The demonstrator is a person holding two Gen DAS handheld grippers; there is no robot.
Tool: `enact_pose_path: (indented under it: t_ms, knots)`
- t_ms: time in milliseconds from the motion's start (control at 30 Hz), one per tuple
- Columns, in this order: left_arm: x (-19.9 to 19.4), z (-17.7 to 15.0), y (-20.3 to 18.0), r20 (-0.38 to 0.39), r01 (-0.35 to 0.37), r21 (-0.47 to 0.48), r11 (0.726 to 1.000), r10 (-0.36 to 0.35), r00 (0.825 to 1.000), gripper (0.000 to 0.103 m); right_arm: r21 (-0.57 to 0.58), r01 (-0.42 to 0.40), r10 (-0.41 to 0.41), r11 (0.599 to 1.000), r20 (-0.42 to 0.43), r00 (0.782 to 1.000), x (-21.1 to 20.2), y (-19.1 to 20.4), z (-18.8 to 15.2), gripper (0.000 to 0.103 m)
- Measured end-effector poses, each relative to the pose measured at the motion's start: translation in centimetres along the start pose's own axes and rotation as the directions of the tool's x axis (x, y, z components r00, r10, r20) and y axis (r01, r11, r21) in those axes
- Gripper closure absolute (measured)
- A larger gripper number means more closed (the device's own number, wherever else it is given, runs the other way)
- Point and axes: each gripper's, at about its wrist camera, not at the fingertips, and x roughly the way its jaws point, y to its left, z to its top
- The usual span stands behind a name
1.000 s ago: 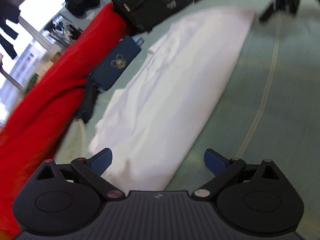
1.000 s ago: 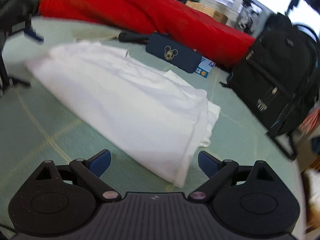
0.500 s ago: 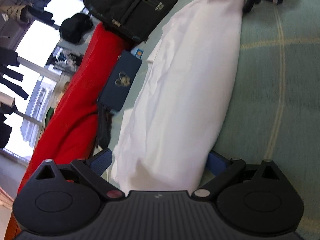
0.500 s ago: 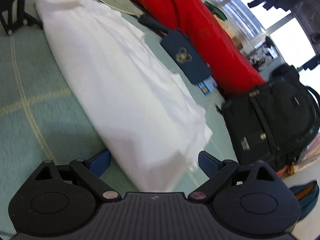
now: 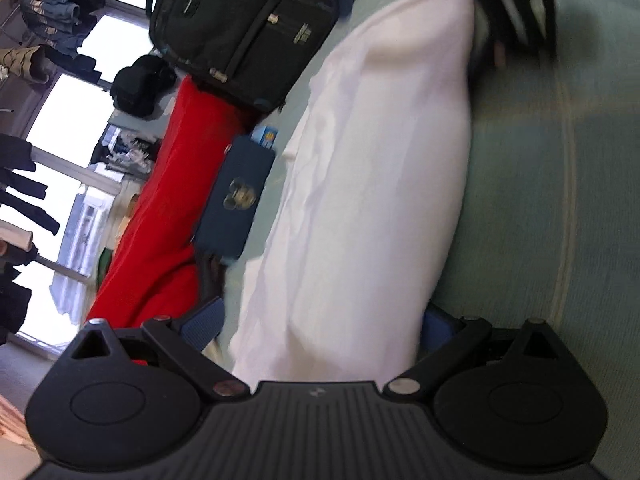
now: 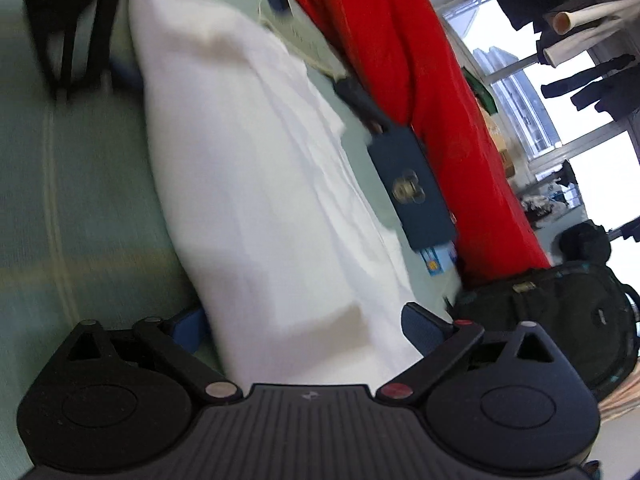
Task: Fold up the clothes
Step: 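Close both grippers on the folded edge of the shirt bundle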
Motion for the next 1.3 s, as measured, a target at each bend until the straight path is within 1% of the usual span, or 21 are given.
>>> enact_pose_path:
  t_ms: [133,233,300,433,467,533,600,700,733,767,833,867,900,933,967,1000,1033,1100,1133,1200,1300]
  knots:
    - [0.0,-2.2,0.8,-0.068,-0.02,-0.024,0.999,0.019,0.998,0.004,-0.055,0.039,-0.045,0.998,-0.102,0.994,0.2,-1.1,-2.9,0.0]
    - [0.0,-2.1,0.7,-0.079,-0.031,-0.02,0.999,0.029,0.996,0.005,-0.076,0.048,-0.056,0.996,-0.116,0.992,0.6,-0.8,-2.9,0.002]
    - [0.0,-1.0,0.1,-0.058,-0.046,0.008,0.999,0.046,0.997,0.005,-0.136,0.064,-0.076,0.989,-0.086,0.993,0.7,0.2,-1.8,0.004]
    - [0.2,1.9,-0.9,0.008,-0.031,0.012,0.999,0.03,1.0,0.006,-0.154,0.04,-0.04,0.987,0.005,0.999,0.9,1.5,1.7,0.01]
    - [0.1,2.2,-1.4,0.021,-0.036,0.036,0.999,0.035,0.999,0.006,-0.168,0.034,-0.031,0.985,0.021,0.999,1.0,2.0,2.4,0.011]
    - [0.0,2.4,-2.0,0.043,-0.051,0.086,0.995,0.048,0.998,0.006,-0.246,0.065,-0.055,0.967,0.047,0.997,1.2,3.0,2.6,0.012]
    - [0.2,1.3,-1.4,0.017,-0.059,0.086,0.995,0.058,0.998,0.006,-0.25,0.074,-0.066,0.965,0.042,0.997,1.1,2.6,1.8,0.012]
    - [0.6,-1.0,-0.5,-0.058,-0.087,0.094,0.992,0.092,0.994,0.006,-0.232,0.105,-0.121,0.967,-0.054,0.991,2.3,0.7,-0.7,0.014]
    - [0.7,-1.7,-0.2,-0.081,-0.088,0.086,0.992,0.095,0.992,0.007,-0.231,0.108,-0.129,0.967,-0.078,0.988,2.5,0.5,-1.3,0.018]
    - [0.7,-1.9,-0.1,-0.093,-0.081,0.078,0.994,0.088,0.992,0.011,-0.23,0.11,-0.136,0.967,-0.101,0.986,2.6,0.3,-2.0,0.022]
    - [0.6,-1.8,-0.6,-0.1,-0.066,0.088,0.994,0.075,0.992,0.021,-0.241,0.083,-0.109,0.967,-0.096,0.989,2.4,1.2,-1.6,0.047]
    - [0.6,-1.5,-1.3,-0.093,-0.07,0.122,0.99,0.082,0.992,0.028,-0.248,0.068,-0.093,0.966,-0.091,0.991,2.3,1.7,-1.3,0.052]
    - [0.6,-1.2,-2.1,-0.083,-0.078,0.16,0.984,0.092,0.992,0.037,-0.287,0.079,-0.102,0.955,-0.065,0.993,2.2,2.8,-0.9,0.058]
    - [0.7,-0.8,-2.8,-0.077,-0.084,0.187,0.979,0.1,0.992,0.042,-0.325,0.098,-0.118,0.941,-0.043,0.992,2.2,3.9,-0.5,0.064]
    - [0.8,-0.5,-3.3,-0.074,-0.086,0.201,0.976,0.103,0.992,0.052,-0.349,0.104,-0.124,0.931,-0.034,0.992,2.4,4.6,-0.2,0.069]
    - [0.9,-0.4,-3.8,-0.072,-0.088,0.211,0.974,0.105,0.992,0.061,-0.372,0.108,-0.127,0.922,-0.027,0.992,2.7,5.3,0.2,0.079]
    - [1.0,-0.3,-4.2,-0.07,-0.089,0.222,0.971,0.106,0.992,0.065,-0.375,0.102,-0.121,0.922,-0.029,0.992,2.8,5.5,0.3,0.086]
    - [1.2,-0.2,-4.8,-0.069,-0.082,0.23,0.97,0.1,0.993,0.081,-0.372,0.092,-0.109,0.924,-0.026,0.994,3.0,5.8,0.3,0.091]
    - [1.3,-0.3,-4.9,-0.071,-0.07,0.221,0.973,0.087,0.994,0.086,-0.369,0.095,-0.109,0.924,-0.017,0.994,3.0,5.9,0.3,0.091]
    - [1.5,-0.4,-4.8,-0.075,-0.047,0.205,0.978,0.064,0.995,0.103,-0.348,0.089,-0.101,0.933,-0.016,0.995,2.8,5.7,0.4,0.092]
    - [1.6,-0.4,-4.2,-0.08,-0.019,0.171,0.985,0.034,0.996,0.102,-0.317,0.076,-0.086,0.946,-0.015,0.996,2.2,5.1,-0.1,0.096]
